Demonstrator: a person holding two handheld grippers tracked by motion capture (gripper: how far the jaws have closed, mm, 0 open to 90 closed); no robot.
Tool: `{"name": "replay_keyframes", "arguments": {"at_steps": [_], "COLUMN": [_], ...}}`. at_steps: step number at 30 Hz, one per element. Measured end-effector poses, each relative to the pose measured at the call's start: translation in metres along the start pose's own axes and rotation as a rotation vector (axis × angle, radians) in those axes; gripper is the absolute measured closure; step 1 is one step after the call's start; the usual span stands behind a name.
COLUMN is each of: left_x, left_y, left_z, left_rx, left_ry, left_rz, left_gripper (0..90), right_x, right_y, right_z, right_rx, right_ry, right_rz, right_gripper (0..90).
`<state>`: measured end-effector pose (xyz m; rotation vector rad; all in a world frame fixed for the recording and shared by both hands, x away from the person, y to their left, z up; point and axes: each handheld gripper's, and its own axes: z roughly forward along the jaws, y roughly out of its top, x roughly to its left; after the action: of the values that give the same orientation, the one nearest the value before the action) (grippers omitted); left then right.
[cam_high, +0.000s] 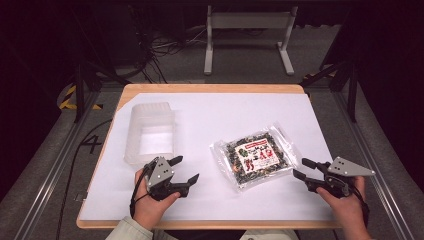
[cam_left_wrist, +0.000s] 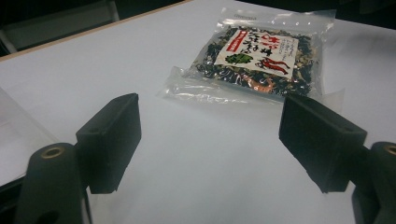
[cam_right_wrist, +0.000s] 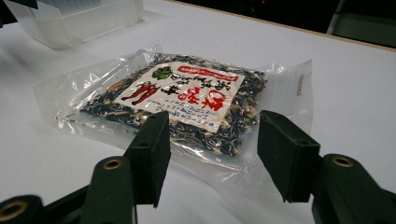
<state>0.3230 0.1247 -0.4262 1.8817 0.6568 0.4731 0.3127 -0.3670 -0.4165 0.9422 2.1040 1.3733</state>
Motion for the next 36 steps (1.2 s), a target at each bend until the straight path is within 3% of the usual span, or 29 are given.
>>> {"name": "replay_keyframes", "arguments": {"at_steps": [5, 6, 9, 11, 15, 22, 30, 36], "left_x": [-0.001, -0.001, 0.000, -0.001, 0.000, 0.001, 0.001, 0.001], "left_y": [0.001, 0.001, 0.000, 0.000, 0.000, -0.001, -0.002, -0.002], "left_z": [0.000, 0.000, 0.001, 0.002, 0.002, 0.003, 0.004, 0.005], "left_rx": [-0.001, -0.001, -0.002, -0.002, -0.003, 0.002, 0.007, 0.014], "left_ry": [0.005, 0.005, 0.004, -0.003, 0.000, 0.001, 0.009, 0.008], "left_rz": [0.005, 0.005, 0.003, 0.001, -0.002, 0.005, 0.014, 0.021], "left_gripper": [22.0, 22.0, 21.9, 21.8, 21.8, 21.8, 21.5, 21.2], "right_x": [-0.003, -0.003, -0.004, -0.006, -0.010, -0.017, -0.036, -0.045], "right_y": [0.007, 0.009, 0.012, 0.017, 0.022, 0.033, 0.046, 0.045], "right_z": [0.002, 0.002, 0.002, 0.003, 0.004, 0.011, 0.021, 0.028], "right_rx": [-0.032, -0.022, -0.023, -0.017, -0.036, -0.008, 0.002, 0.023], "right_ry": [0.002, 0.015, 0.000, -0.030, -0.029, -0.043, -0.070, -0.081], "right_rz": [-0.020, 0.000, -0.013, -0.004, 0.045, 0.061, 0.083, 0.114], "right_gripper": [41.9, 41.9, 40.6, 37.9, 34.5, 31.1, 26.6, 24.2]}}
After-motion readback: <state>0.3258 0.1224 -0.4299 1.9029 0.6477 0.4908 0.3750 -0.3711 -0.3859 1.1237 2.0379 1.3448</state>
